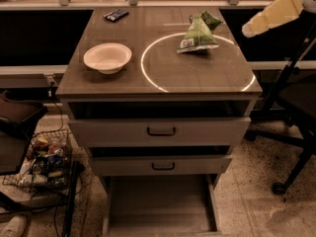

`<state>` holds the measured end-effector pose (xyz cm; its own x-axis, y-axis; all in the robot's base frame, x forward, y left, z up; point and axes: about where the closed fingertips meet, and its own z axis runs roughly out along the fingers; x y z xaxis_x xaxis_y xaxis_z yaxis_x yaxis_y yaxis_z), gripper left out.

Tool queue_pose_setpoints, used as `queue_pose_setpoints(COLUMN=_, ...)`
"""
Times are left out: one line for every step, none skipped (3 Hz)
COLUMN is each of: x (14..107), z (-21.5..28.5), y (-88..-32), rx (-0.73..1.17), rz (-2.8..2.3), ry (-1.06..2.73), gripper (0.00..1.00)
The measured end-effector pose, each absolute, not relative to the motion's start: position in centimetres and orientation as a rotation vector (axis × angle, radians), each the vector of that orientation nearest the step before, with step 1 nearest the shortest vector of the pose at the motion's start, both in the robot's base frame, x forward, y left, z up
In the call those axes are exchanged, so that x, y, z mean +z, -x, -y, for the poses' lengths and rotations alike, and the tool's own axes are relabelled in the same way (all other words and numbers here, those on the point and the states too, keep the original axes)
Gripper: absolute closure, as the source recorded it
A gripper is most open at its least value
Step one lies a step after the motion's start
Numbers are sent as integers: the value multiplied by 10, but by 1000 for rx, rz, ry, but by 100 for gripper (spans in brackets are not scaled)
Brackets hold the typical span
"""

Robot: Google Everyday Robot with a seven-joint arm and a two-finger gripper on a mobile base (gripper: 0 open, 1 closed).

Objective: Place green jalapeno chip bag into bottom drawer

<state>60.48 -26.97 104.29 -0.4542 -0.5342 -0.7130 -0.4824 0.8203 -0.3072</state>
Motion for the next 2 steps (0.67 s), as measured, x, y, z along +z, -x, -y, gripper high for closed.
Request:
queue_pose_setpoints(x=1042, z=253, y=-646, rx=-27, rz=-2102, ry=726, gripper=0)
queue_pose_setpoints(x=1033, z=222, y=-713, rx=81, rz=-2088, ry=680, gripper=0)
